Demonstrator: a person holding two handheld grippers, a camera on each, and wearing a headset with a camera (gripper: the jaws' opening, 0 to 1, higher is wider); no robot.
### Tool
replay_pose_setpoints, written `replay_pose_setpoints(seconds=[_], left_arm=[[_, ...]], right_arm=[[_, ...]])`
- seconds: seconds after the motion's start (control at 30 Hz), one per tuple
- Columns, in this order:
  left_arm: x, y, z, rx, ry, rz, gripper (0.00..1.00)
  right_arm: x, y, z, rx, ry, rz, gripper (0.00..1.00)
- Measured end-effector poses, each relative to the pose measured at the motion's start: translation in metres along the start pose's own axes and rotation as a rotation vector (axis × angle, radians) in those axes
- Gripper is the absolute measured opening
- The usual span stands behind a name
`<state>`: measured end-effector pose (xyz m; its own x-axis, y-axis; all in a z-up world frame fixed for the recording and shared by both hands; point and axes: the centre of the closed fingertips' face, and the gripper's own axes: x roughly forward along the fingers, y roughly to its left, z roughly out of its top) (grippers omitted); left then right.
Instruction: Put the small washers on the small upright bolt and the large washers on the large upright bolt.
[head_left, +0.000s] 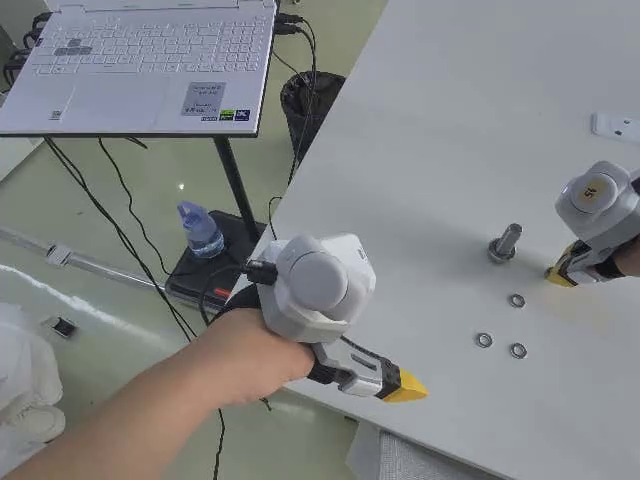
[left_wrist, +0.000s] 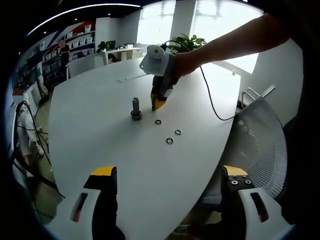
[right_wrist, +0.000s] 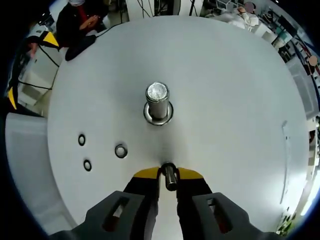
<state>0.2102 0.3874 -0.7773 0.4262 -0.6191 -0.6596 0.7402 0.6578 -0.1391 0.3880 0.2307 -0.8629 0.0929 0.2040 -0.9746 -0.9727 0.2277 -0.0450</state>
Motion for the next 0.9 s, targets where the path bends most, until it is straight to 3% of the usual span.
replay_pose_setpoints(seconds=[0.8, 0.9], left_arm=[[-0.0015, -0.0048, -0.0025, 0.003, 0.001, -0.001, 0.83], [-0.0026, -0.0051, -0.0012, 0.004, -0.001, -0.001, 0.83]], right_arm=[[0.0020, 0.0014, -0.0011, -0.012, 0.002, 0.005, 0.14], [0.0024, 0.0027, -0.0011, -0.009, -0.002, 0.012, 0.18]])
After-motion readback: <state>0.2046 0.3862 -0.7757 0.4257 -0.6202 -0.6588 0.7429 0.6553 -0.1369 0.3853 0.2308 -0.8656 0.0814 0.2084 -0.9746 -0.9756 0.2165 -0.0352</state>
